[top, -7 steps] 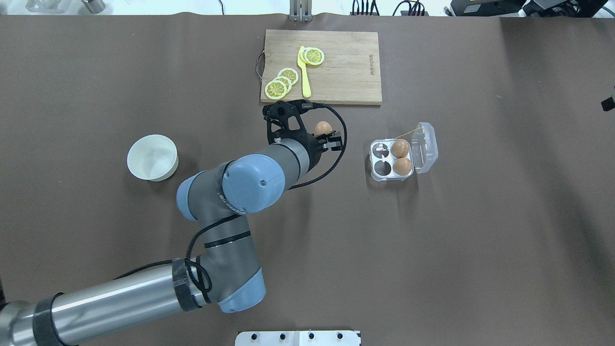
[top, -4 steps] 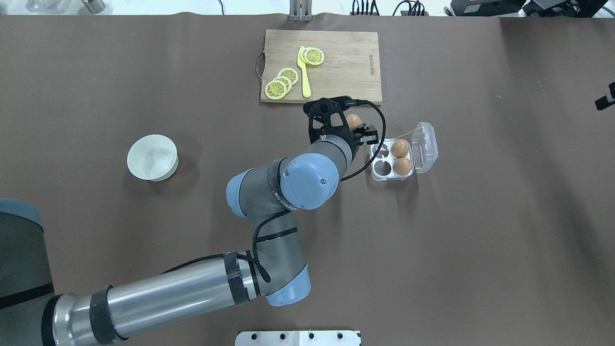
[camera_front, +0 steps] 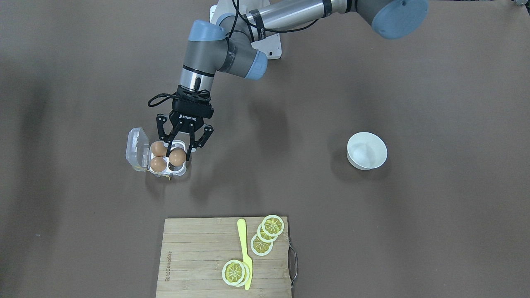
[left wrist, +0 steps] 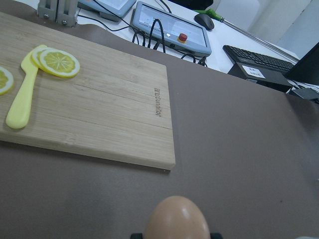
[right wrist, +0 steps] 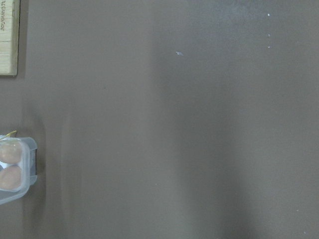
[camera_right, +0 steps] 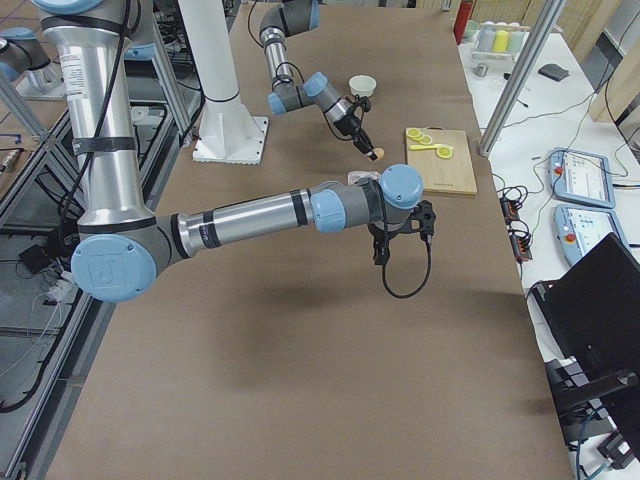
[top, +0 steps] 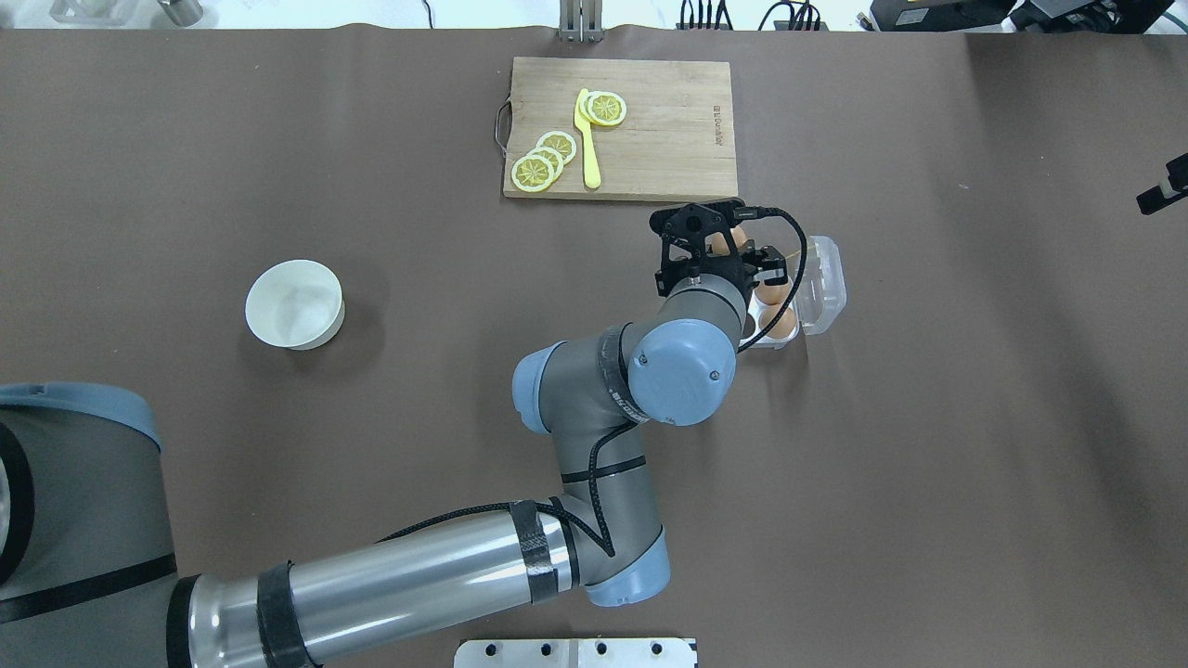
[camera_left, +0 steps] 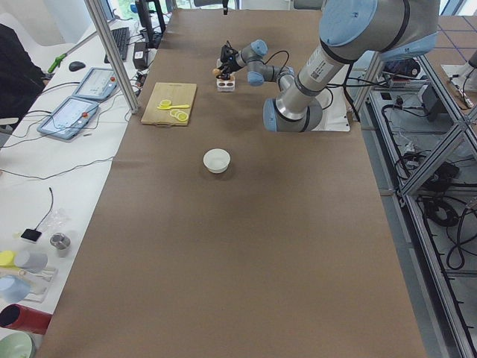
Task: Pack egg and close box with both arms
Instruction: 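Lower the egg into the empty egg box slot and release it, then raise the left arm away while the right gripper reaches for the box lid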
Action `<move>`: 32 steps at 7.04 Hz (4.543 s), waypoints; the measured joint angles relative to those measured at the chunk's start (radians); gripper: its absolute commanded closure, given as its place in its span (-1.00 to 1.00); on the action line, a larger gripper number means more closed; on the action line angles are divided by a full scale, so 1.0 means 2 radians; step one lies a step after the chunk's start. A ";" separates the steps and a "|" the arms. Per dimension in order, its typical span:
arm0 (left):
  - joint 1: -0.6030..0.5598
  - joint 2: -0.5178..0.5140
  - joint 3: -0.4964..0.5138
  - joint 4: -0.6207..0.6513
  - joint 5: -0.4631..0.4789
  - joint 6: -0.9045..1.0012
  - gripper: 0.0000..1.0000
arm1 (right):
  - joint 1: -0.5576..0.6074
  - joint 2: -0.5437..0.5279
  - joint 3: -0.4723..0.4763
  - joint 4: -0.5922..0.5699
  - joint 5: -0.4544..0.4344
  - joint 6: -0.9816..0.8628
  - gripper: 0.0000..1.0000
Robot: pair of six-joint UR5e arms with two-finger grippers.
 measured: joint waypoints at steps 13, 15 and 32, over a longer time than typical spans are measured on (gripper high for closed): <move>0.030 -0.009 0.029 -0.018 0.012 0.000 -0.95 | -0.001 0.006 0.007 -0.001 0.008 0.011 -1.00; 0.029 -0.007 0.031 -0.029 0.013 -0.001 -0.95 | -0.001 0.006 0.007 -0.001 0.008 0.011 -1.00; -0.209 0.157 -0.350 0.289 -0.336 0.104 -0.95 | -0.206 0.058 -0.087 0.386 -0.155 0.345 1.00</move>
